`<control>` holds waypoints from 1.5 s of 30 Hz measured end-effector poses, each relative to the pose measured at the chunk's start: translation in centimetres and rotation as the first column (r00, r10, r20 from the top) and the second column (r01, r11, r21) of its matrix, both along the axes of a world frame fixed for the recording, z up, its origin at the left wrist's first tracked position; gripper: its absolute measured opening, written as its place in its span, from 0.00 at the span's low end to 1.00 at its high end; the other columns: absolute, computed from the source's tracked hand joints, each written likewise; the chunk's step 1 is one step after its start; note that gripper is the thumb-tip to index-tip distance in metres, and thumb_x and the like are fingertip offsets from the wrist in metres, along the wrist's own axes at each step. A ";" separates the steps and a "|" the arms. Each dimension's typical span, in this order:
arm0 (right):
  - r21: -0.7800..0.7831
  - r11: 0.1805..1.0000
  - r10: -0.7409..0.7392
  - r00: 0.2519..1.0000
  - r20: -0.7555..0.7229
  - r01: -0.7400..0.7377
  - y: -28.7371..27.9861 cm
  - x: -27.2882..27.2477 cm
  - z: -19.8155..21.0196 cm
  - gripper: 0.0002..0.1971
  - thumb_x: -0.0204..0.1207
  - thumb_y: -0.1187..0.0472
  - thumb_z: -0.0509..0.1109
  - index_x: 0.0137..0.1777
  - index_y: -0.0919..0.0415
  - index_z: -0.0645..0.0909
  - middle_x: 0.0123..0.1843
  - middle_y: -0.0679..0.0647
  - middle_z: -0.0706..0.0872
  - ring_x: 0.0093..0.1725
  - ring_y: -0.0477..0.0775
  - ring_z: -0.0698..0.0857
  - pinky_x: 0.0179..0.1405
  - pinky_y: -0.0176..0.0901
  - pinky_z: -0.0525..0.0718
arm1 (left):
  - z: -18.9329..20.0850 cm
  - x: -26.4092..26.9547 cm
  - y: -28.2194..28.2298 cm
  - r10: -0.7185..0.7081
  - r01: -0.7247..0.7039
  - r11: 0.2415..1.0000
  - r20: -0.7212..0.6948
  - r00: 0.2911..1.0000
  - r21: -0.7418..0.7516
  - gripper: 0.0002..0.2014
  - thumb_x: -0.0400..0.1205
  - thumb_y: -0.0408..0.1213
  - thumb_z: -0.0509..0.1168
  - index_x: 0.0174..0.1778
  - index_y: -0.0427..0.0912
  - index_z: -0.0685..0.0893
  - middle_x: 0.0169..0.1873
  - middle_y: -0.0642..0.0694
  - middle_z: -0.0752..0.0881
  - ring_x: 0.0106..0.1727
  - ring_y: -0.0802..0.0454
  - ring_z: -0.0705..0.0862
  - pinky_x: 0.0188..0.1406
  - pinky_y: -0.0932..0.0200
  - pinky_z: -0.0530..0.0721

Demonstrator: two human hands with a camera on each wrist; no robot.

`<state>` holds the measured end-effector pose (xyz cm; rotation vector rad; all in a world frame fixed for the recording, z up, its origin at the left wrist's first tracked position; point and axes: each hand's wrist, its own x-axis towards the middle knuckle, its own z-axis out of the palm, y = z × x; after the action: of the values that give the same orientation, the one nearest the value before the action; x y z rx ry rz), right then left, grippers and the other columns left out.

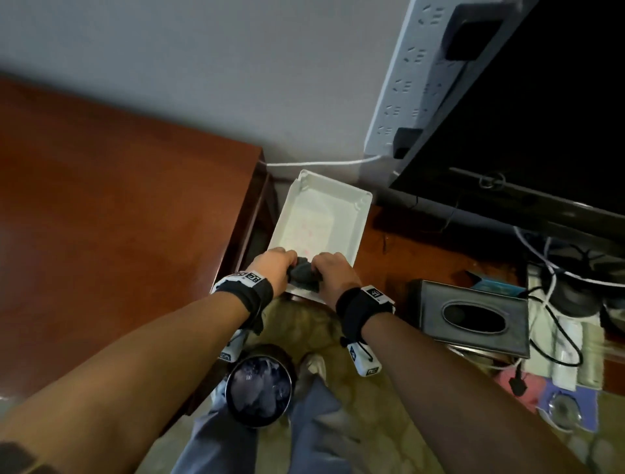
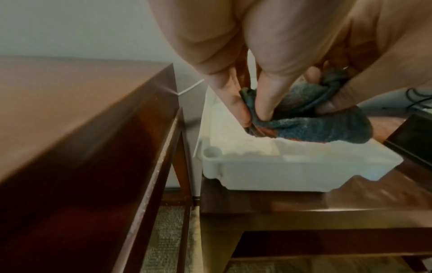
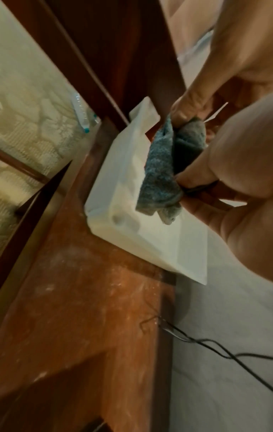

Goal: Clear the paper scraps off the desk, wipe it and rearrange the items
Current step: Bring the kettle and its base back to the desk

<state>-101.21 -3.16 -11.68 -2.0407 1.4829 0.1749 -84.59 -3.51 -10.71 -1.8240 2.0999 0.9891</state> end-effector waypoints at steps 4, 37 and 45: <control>0.077 0.992 0.099 0.994 -0.042 -0.096 -0.2 -0.7 -3.0 0.19 0.76 0.74 0.64 0.66 0.61 0.76 0.66 0.60 0.78 0.67 0.61 0.71 0.66 0.51 0.73 | -2.9 -1.0 -0.4 -0.050 0.039 0.996 0.124 0.991 0.083 0.15 0.82 0.32 0.64 0.63 0.46 0.85 0.58 0.41 0.84 0.58 0.39 0.84 0.59 0.48 0.84; -0.184 0.962 -0.196 0.979 0.057 0.204 8.9 -6.8 19.6 0.18 0.83 0.51 0.63 0.71 0.51 0.79 0.65 0.52 0.83 0.64 0.55 0.81 0.61 0.45 0.80 | 20.6 -1.4 6.8 -0.057 0.080 0.964 0.098 0.994 -0.252 0.17 0.87 0.51 0.56 0.64 0.48 0.84 0.58 0.45 0.87 0.59 0.46 0.85 0.56 0.54 0.82; -0.253 0.901 -0.363 0.932 0.000 0.351 18.6 -13.6 27.6 0.18 0.82 0.50 0.63 0.71 0.46 0.77 0.66 0.49 0.81 0.63 0.53 0.81 0.61 0.48 0.81 | 26.0 -6.4 13.0 -0.177 0.185 0.908 0.057 0.983 -0.377 0.16 0.86 0.54 0.56 0.59 0.54 0.85 0.56 0.51 0.88 0.58 0.50 0.85 0.59 0.53 0.83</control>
<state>-114.84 15.41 15.88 -1.9150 1.9637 -0.1208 -90.99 9.46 15.34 -1.7368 2.5329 0.5389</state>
